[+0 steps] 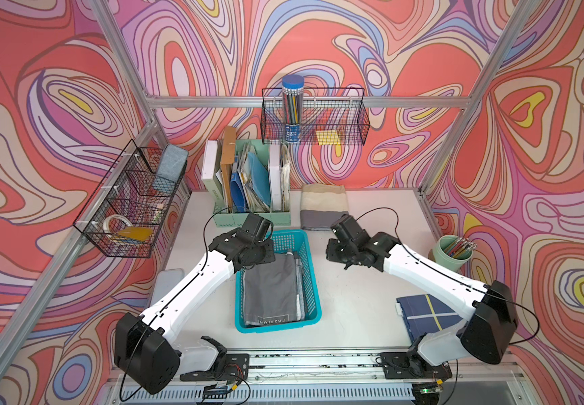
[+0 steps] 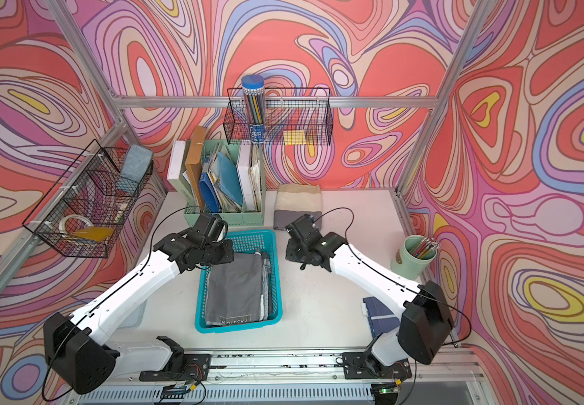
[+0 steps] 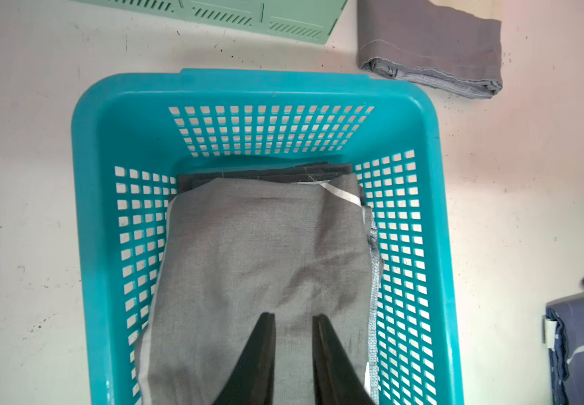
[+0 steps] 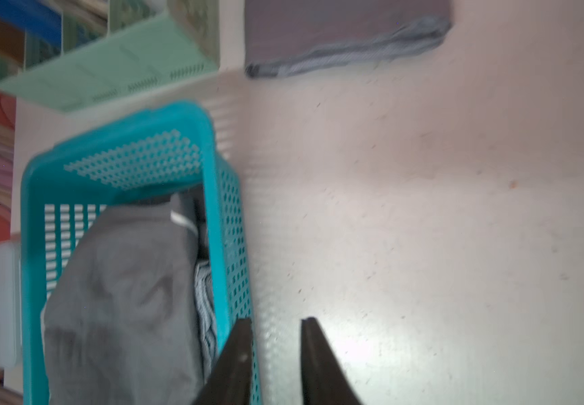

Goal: Put the folded pillowcase in the basket
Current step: Move the basket to the center of the board, then move the pillowcase to the center of the board.

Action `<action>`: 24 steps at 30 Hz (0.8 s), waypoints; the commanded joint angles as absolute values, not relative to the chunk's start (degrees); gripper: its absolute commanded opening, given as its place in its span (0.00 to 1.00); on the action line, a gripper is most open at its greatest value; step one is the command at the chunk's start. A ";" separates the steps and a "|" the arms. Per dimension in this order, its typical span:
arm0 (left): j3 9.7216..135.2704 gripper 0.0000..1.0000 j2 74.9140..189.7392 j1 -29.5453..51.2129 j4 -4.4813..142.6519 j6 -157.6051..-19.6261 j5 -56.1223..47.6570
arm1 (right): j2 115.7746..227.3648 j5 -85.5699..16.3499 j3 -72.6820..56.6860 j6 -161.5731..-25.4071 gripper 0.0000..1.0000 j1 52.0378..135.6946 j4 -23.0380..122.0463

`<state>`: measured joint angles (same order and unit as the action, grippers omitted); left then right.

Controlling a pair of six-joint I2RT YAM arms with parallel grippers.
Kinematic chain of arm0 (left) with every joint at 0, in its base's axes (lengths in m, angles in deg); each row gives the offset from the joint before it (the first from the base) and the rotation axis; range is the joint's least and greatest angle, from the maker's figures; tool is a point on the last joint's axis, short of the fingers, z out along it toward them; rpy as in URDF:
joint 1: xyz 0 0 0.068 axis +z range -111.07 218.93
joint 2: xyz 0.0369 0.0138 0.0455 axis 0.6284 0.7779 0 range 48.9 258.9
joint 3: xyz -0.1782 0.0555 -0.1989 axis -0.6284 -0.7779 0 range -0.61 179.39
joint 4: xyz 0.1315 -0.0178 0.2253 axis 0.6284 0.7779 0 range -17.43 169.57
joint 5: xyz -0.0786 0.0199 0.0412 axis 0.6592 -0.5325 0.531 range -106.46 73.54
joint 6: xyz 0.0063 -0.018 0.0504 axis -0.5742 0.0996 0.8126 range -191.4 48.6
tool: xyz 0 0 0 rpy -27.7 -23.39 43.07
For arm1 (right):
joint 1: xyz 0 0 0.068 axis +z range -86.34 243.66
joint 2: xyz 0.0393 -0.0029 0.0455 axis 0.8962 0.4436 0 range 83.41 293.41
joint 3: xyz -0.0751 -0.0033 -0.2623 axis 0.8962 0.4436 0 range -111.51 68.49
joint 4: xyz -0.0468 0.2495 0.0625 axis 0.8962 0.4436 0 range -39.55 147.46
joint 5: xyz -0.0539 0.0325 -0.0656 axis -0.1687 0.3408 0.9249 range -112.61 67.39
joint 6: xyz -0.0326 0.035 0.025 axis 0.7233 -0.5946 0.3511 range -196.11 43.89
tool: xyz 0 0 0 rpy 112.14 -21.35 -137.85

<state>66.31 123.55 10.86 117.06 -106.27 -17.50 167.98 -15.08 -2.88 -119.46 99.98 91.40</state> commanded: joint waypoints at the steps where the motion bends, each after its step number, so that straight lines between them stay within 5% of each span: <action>1: 67.56 0.24 122.43 11.12 117.09 -105.41 -14.81 | 170.83 -12.34 -3.20 -113.36 0.00 92.41 92.81; 9: 66.59 0.14 121.62 11.09 115.03 -105.06 -12.23 | 182.48 -14.04 -12.57 -103.66 0.00 84.33 88.64; 24: 62.64 0.09 120.43 11.11 111.08 -105.56 -7.41 | 225.65 -22.61 -53.89 -102.71 0.00 80.37 93.14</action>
